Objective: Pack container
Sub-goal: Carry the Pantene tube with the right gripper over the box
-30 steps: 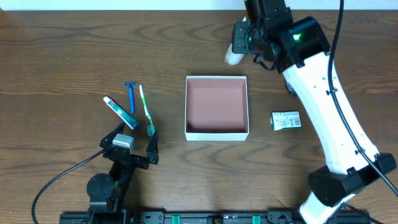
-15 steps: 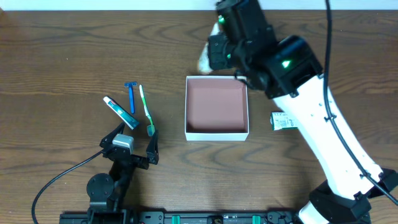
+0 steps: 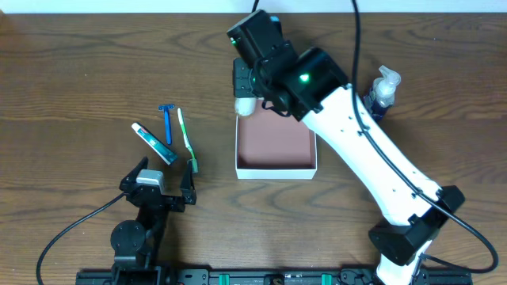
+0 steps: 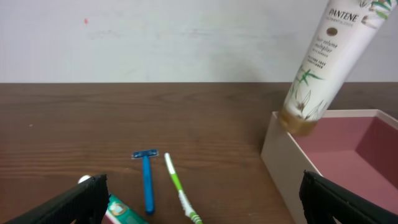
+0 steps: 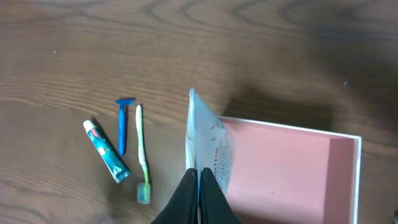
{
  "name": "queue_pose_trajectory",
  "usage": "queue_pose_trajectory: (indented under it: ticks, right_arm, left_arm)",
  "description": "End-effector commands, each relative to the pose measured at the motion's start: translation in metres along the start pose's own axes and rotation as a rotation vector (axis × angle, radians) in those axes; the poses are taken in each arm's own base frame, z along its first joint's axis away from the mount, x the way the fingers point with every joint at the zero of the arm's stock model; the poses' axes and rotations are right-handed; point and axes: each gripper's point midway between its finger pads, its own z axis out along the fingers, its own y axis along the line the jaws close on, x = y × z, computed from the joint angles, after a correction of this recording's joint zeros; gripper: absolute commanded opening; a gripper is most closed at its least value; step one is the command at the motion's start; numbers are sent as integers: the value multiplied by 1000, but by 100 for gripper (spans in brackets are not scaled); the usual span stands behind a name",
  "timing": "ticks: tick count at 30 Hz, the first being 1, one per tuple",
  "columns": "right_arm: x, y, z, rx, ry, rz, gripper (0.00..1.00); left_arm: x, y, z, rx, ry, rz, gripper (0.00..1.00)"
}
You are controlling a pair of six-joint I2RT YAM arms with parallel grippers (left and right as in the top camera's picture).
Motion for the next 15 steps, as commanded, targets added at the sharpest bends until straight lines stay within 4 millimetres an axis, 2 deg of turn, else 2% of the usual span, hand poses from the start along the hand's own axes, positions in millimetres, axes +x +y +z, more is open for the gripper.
queue_pose_trajectory:
  ticks: [1, 15]
  right_arm:
    - [-6, 6, -11, -16, -38, 55, 2]
    - [6, -9, -11, 51, 6, 75, 2]
  left_arm:
    - [16, 8, 1, -43, 44, -5, 98]
    - [16, 8, 1, -43, 44, -5, 98]
